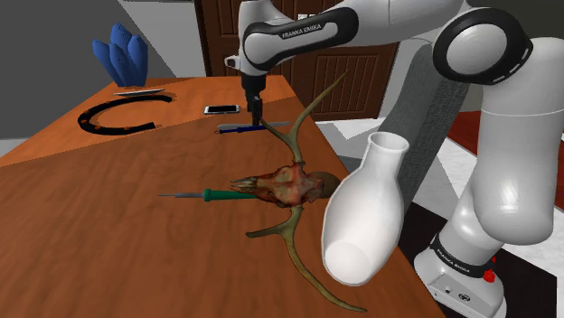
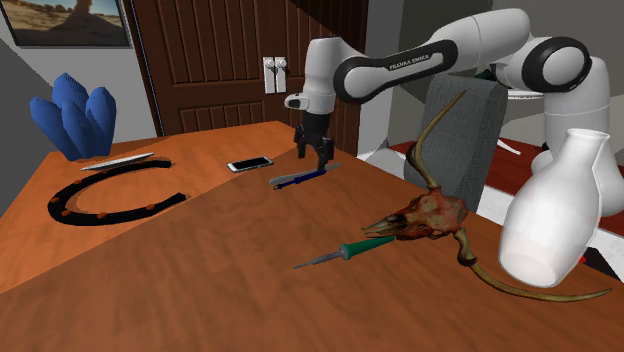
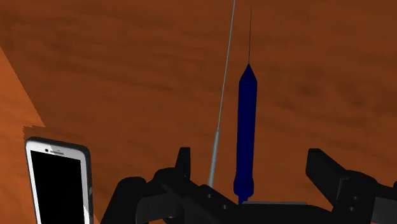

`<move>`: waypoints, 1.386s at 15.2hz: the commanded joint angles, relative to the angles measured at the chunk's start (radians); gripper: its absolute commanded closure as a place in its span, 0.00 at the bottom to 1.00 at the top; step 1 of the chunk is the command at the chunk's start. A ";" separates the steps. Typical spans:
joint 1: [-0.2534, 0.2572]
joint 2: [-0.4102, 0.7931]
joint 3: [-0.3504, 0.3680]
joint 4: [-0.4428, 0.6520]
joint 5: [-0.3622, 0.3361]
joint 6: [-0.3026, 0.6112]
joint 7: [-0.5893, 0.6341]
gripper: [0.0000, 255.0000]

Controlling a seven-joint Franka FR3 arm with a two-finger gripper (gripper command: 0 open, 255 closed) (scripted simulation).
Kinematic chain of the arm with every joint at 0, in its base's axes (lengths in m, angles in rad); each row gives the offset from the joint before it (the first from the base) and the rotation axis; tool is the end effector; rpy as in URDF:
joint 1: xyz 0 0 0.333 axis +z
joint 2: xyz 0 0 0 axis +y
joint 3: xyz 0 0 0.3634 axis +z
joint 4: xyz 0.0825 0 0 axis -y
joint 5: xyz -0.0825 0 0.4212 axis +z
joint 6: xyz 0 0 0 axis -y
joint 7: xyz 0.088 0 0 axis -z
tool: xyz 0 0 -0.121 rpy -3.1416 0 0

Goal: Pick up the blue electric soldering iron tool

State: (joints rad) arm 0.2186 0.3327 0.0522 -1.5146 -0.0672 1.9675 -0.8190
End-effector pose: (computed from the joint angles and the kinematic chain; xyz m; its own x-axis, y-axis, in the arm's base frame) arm 0.7025 0.1844 0.5047 0.4433 0.8951 0.0471 0.8871 -0.4456 0.1201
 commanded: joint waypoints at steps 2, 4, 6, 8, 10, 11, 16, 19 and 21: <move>0.004 0.013 0.003 -0.017 -0.004 0.032 -0.005 0.00; 0.004 0.017 0.003 -0.039 -0.005 0.057 -0.004 0.00; 0.004 0.021 0.003 -0.059 -0.006 0.081 -0.002 0.00; 0.004 0.023 0.003 -0.064 -0.006 0.089 -0.002 0.00; 0.004 0.022 0.003 -0.066 -0.006 0.089 -0.001 1.00; 0.004 0.022 0.003 -0.066 -0.006 0.089 -0.001 1.00; 0.005 0.024 0.003 -0.064 -0.006 0.089 0.000 1.00; 0.004 0.020 0.003 -0.054 -0.005 0.076 -0.003 1.00; 0.004 0.015 0.003 -0.035 -0.004 0.051 -0.004 1.00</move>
State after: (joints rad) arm 0.2221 0.3513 0.0555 -1.5570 -0.0719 2.0314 -0.8229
